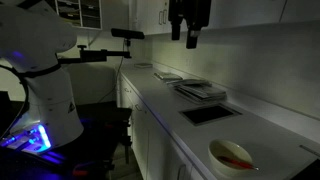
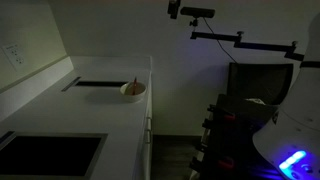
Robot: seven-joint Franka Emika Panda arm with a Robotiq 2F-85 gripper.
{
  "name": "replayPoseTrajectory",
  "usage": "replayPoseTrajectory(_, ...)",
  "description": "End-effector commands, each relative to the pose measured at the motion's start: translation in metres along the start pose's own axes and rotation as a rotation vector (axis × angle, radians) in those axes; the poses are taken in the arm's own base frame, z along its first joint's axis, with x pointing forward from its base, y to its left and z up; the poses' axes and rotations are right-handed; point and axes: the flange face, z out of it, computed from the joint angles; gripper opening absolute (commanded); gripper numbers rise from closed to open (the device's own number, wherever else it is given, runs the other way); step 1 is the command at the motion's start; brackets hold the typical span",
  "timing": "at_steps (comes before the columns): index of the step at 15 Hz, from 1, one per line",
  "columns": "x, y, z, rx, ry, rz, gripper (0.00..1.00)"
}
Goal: Take the pen out of the bowl
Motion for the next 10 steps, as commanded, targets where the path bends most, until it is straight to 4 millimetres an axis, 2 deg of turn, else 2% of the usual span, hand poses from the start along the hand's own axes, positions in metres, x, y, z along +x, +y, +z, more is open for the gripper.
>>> replayPoseTrajectory(1, 0.000, 0.000, -0.001, 0.000, 0.000, 0.000, 1.00)
replayPoseTrajectory(3, 0.003, 0.000, 0.000, -0.012, -0.014, -0.023, 1.00)
replayPoseTrajectory(5, 0.013, -0.002, 0.007, -0.069, -0.057, -0.117, 1.00)
replayPoseTrajectory(7, 0.029, 0.001, 0.025, -0.086, -0.107, -0.229, 1.00)
replayPoseTrajectory(10, 0.062, 0.003, 0.074, -0.121, -0.161, -0.384, 1.00)
